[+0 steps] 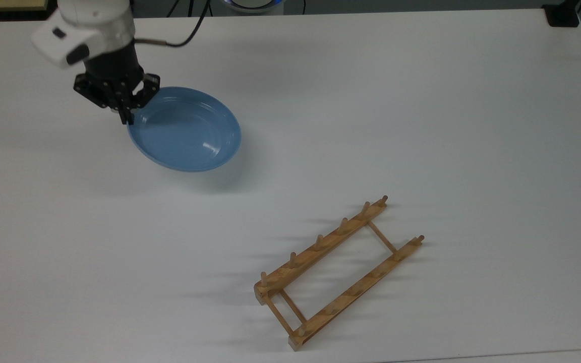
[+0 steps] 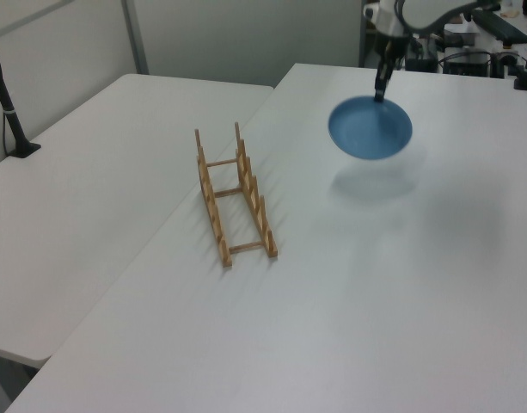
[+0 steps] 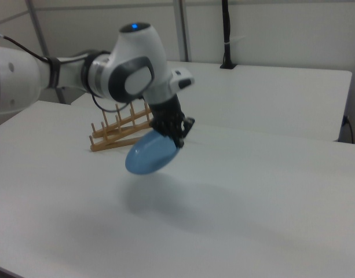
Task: Place plate in plate rack
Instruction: 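Close the gripper on the plate rim and lift it, tilting upright, then carry the upright plate over the wooden rack between its pegs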
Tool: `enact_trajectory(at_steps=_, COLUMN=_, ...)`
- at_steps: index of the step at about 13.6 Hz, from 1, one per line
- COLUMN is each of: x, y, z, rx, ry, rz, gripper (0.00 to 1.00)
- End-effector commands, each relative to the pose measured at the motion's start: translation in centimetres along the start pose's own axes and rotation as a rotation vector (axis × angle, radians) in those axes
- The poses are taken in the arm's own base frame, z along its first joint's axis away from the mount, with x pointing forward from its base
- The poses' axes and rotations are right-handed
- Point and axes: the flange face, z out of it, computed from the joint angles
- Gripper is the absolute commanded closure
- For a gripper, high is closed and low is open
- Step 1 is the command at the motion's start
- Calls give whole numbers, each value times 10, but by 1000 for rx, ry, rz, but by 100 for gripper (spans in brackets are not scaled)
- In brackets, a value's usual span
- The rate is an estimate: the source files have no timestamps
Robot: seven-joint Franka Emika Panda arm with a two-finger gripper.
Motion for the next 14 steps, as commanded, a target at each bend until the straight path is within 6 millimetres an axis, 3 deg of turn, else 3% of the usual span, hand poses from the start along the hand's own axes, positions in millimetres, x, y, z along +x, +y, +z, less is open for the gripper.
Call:
enact_trajectory(at_steps=1, x=36, y=-18, z=-76, rx=-15, ry=144, rz=-12, gripper=100)
enact_trajectory(at_steps=3, x=53, y=-37, z=-105, rx=-47, ry=240, rz=-54, gripper=100)
enact_trajectory(at_steps=7, x=77, y=-75, z=-134, rx=-195, ry=427, rz=-27, gripper=100)
enact_trajectory(at_steps=9, x=91, y=-118, z=-137, rx=-329, ry=530, rz=-10, gripper=100)
enact_trajectory(at_steps=14, x=101, y=-195, z=-121, rx=-530, ry=729, rz=96, gripper=100)
